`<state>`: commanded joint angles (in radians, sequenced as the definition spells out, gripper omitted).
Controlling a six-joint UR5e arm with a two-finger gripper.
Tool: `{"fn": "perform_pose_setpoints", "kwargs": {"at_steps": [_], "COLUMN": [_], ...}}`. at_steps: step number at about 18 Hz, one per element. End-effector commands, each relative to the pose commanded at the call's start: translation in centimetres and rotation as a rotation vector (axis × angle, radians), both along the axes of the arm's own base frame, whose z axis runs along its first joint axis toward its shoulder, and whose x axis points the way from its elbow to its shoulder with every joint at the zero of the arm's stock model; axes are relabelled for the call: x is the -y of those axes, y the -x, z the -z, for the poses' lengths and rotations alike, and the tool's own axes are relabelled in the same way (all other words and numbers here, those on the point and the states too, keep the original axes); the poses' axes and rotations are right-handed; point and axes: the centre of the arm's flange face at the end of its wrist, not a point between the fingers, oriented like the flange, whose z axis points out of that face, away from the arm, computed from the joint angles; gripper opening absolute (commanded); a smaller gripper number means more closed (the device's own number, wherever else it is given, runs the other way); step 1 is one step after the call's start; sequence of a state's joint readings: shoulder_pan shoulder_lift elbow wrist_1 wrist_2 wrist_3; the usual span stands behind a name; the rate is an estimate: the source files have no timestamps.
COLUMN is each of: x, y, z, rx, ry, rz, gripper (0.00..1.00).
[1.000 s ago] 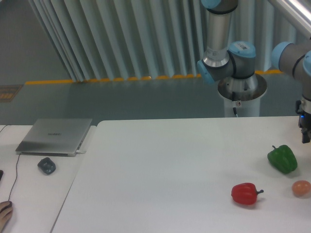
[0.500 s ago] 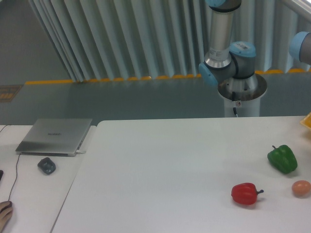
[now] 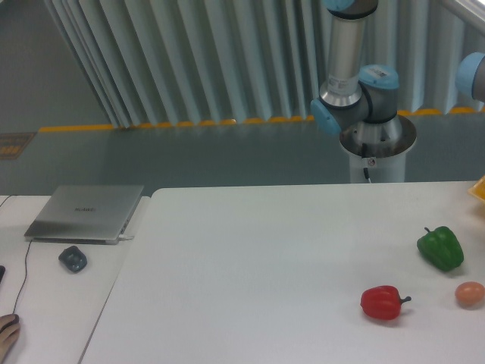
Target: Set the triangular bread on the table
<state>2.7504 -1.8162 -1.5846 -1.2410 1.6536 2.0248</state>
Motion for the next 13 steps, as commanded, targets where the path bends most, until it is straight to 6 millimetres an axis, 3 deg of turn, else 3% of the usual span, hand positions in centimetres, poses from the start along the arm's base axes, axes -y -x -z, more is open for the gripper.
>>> {"fn": "perform_pose_setpoints", "kwargs": {"at_steps": [9,13], "x": [1.6,3.3], "y": [1.2,3.3], "z": [-0.2,0.9], "rx": [-0.003,-0.011], "ry": [0.001,0.006], "rz": [0.012,0.064], "gripper": [1.00,1.00]}}
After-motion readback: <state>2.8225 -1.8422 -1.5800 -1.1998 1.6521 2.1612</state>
